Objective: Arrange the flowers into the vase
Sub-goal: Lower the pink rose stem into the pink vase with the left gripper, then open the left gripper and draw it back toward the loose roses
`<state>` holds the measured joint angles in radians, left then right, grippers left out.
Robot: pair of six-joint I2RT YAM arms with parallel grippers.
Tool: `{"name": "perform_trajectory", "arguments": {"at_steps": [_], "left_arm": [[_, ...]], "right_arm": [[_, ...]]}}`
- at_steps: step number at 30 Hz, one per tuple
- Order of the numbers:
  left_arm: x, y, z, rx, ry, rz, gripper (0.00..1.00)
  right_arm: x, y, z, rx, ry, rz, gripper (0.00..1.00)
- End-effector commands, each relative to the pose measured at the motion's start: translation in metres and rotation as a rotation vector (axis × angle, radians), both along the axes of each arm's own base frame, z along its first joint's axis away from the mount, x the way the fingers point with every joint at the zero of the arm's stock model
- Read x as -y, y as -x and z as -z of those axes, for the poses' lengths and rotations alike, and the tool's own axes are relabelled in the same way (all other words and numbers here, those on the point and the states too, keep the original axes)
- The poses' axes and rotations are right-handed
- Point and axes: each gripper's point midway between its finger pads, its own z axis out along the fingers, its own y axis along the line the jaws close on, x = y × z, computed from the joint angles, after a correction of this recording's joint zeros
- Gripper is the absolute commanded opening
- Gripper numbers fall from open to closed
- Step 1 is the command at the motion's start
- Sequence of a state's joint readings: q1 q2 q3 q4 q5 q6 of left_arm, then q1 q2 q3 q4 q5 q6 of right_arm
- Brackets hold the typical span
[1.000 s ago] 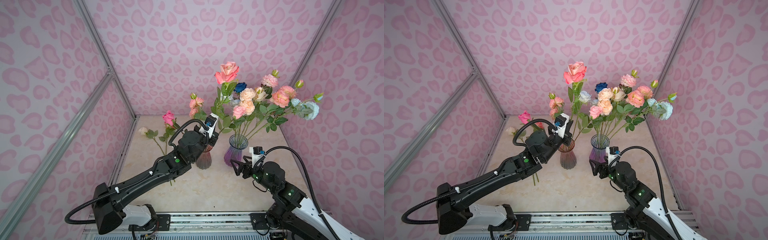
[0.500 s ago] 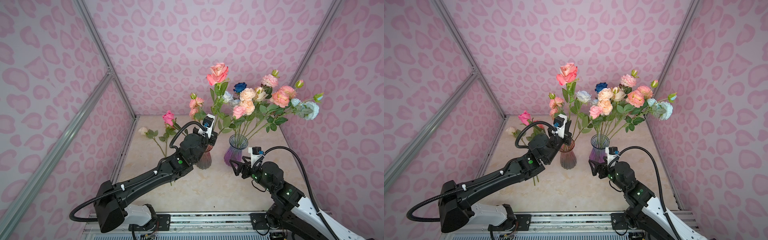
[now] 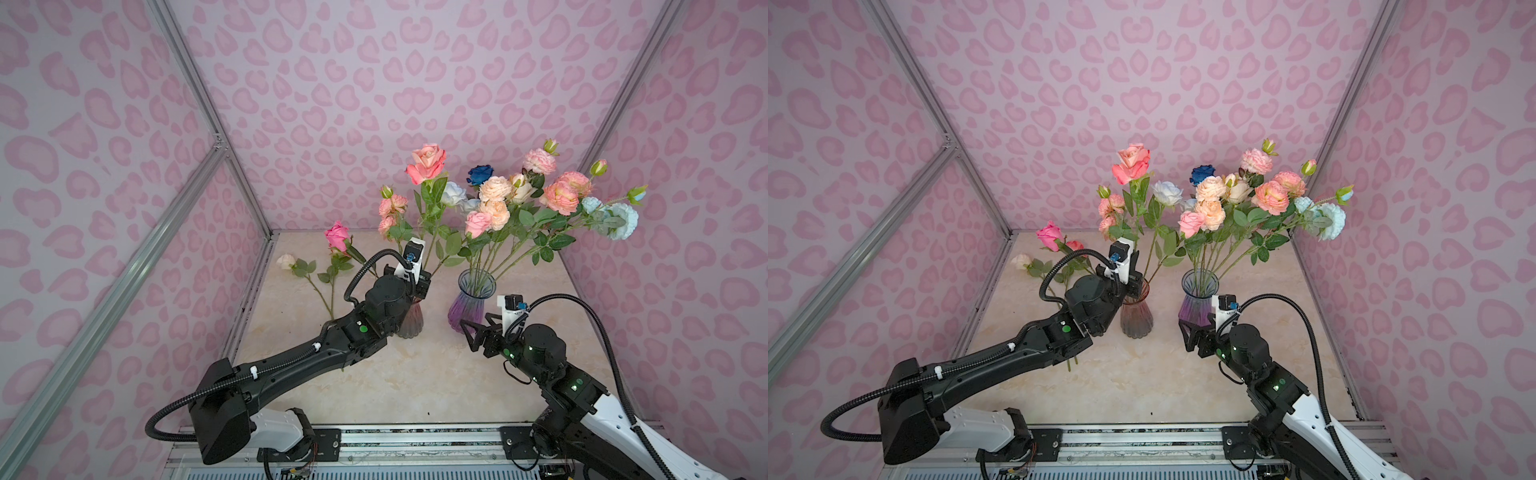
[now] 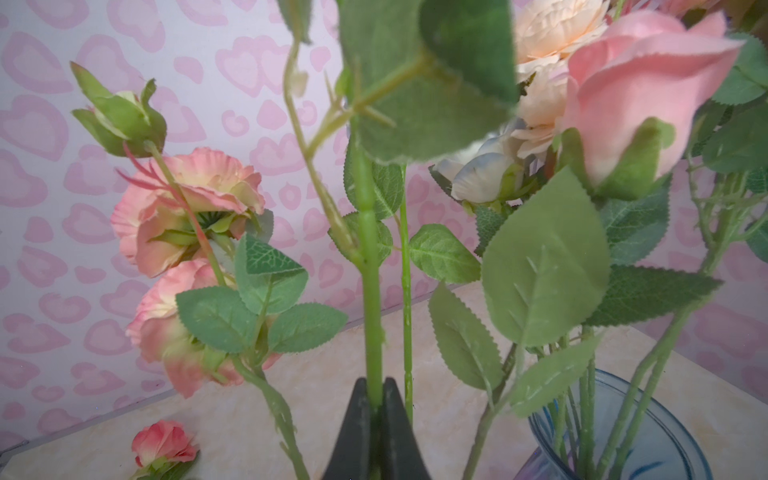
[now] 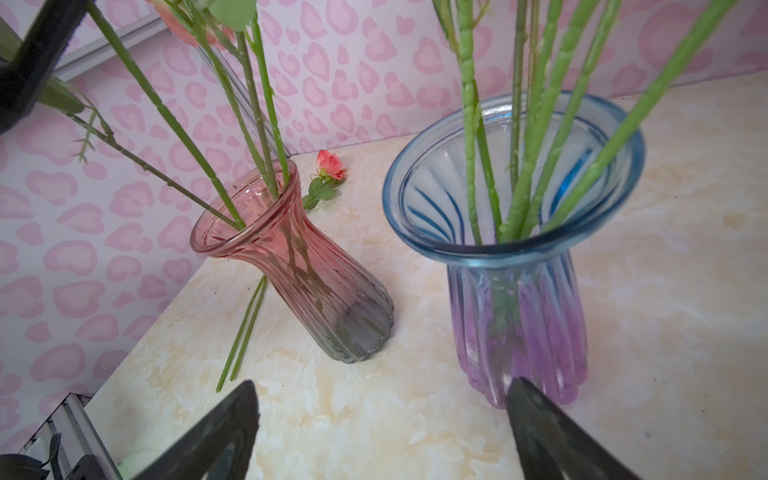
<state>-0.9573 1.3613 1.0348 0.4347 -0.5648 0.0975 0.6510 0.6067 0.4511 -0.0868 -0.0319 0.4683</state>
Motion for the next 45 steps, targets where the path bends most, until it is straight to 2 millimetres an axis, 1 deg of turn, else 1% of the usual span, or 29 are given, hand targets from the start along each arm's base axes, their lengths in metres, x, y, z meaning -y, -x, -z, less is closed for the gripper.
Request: {"name": "perform_trajectory", "arguments": {"at_steps": [1,7,15,21,26,28,29,32,35,36,37,38,39,40,41,42,43,45], "left_arm": [[-0.006,-0.001,-0.003,0.008,0.031,-0.026,0.03],[-0.011,0.002,0.006,-0.013,0.032,-0.035,0.03],[-0.013,0.001,0.019,-0.047,0.020,-0.043,0.03],[-0.014,0.000,0.031,-0.073,0.009,-0.056,0.03],[-0.017,0.001,0.036,-0.087,0.002,-0.065,0.03],[-0.017,0.001,0.039,-0.090,0.002,-0.063,0.07],[-0.017,0.001,0.038,-0.091,0.003,-0.061,0.11],[-0.013,0.003,0.035,-0.097,0.001,-0.035,0.28],[-0.007,0.008,0.025,-0.090,0.000,0.009,0.49],[-0.007,0.009,0.020,-0.086,-0.001,0.018,0.54],[-0.007,0.012,0.014,-0.087,0.004,0.029,0.57],[-0.006,0.015,0.010,-0.088,0.007,0.048,0.58],[-0.005,0.021,0.004,-0.088,0.015,0.075,0.59],[-0.004,0.027,-0.001,-0.090,0.018,0.104,0.62],[-0.004,0.032,-0.005,-0.091,0.015,0.123,0.64],[-0.003,0.041,-0.012,-0.086,0.017,0.148,0.64],[0.000,0.052,-0.012,-0.096,-0.013,0.187,0.64],[0.000,0.068,-0.019,-0.103,-0.051,0.227,0.66]], "right_arm": [[-0.002,-0.002,-0.005,0.023,-0.020,-0.005,0.94],[-0.003,-0.003,-0.006,0.020,-0.021,-0.006,0.94],[-0.003,-0.002,-0.007,0.019,-0.022,-0.008,0.94],[-0.003,-0.001,-0.004,0.013,-0.022,-0.009,0.94],[-0.004,-0.003,-0.005,0.013,-0.022,-0.013,0.94],[-0.006,-0.002,-0.006,0.010,-0.023,-0.020,0.94],[-0.006,-0.003,-0.005,0.011,-0.023,-0.018,0.94],[-0.005,-0.003,-0.004,0.009,-0.020,-0.016,0.94],[-0.003,-0.003,-0.005,0.011,-0.019,-0.008,0.94],[-0.003,-0.003,-0.005,0.012,-0.018,-0.008,0.94],[-0.003,-0.003,-0.006,0.013,-0.018,-0.006,0.94],[-0.003,-0.003,-0.006,0.014,-0.019,-0.007,0.94],[-0.003,-0.003,-0.006,0.014,-0.018,-0.005,0.94],[-0.003,-0.003,-0.006,0.013,-0.018,-0.006,0.94],[-0.003,-0.003,-0.007,0.013,-0.018,-0.006,0.94],[-0.004,-0.004,-0.007,0.015,-0.016,-0.006,0.94],[-0.003,-0.005,-0.007,0.015,-0.013,-0.005,0.94],[-0.004,-0.005,-0.008,0.011,-0.006,-0.007,0.94]]}}
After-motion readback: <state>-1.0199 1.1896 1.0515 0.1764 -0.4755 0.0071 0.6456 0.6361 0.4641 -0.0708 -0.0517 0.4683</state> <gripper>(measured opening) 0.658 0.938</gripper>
